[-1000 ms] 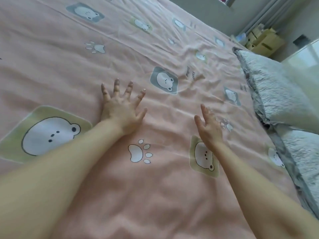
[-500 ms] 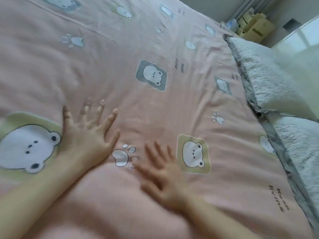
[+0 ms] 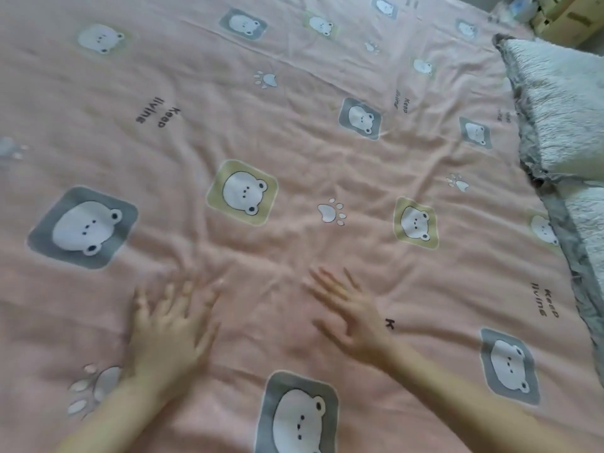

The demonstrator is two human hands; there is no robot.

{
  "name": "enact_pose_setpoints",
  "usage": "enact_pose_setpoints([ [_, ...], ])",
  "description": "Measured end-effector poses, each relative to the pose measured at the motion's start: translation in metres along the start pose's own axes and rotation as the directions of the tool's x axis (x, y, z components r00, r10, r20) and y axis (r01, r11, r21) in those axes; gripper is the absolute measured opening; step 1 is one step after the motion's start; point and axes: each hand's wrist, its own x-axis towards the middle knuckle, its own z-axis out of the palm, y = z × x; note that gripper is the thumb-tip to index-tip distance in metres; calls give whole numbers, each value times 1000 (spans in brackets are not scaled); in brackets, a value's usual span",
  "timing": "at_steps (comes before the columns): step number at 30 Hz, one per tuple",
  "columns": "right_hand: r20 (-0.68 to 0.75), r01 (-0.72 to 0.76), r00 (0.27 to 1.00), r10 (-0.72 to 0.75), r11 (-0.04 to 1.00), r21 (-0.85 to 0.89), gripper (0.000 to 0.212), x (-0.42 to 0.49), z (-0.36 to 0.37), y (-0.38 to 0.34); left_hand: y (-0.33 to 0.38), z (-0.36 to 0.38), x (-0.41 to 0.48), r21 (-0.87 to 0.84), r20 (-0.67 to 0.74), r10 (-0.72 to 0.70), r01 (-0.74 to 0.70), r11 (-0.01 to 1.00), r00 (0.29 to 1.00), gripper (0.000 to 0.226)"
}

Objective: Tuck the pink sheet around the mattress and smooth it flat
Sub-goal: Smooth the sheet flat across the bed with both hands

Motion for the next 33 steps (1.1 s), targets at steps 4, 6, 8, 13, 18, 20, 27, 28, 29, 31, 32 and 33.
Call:
enact_pose_setpoints([
  [4,-141,-719,677,723,690,87,70,97,-22,57,-34,-36,62,39,-126,-108,114,993,986,64],
  [6,-64,-804,594,802,594,-30,63,121,17,24,-71,-31,74,54,-66,-123,126,991,990,60],
  [8,-64,-712,700,712,688,-136,65,141,51,-30,-122,-14,50,76,-48,-178,181,981,983,59],
  [13,83,-231,967,242,966,-119,56,140,120,-210,-238,2,-96,43,-89,-500,505,862,861,64],
  [18,274,178,943,-187,982,59,49,150,106,-275,-275,-30,-160,11,45,-641,641,768,767,53],
  [20,131,-11,991,0,997,79,55,194,86,-253,-286,-41,-147,-64,-8,-625,623,780,781,51],
  [27,-5,-888,455,890,454,-69,62,332,91,-165,-383,-70,-38,44,-87,-357,362,931,930,57],
  [28,-36,-894,440,897,433,-119,63,346,98,-172,-400,-66,-40,94,-66,-351,356,930,934,60],
  [29,-52,-876,470,881,458,-153,64,368,110,-189,-422,-60,-51,132,-82,-357,365,922,931,64],
  [31,-21,-765,630,776,616,-189,64,423,137,-236,-462,-52,-82,134,-173,-426,450,883,888,65],
  [32,29,-673,723,690,713,-196,63,450,152,-269,-477,-51,-95,113,-196,-488,514,850,851,64],
  [33,82,-567,804,589,801,-191,62,470,168,-308,-488,-51,-104,91,-204,-554,579,811,807,63],
])
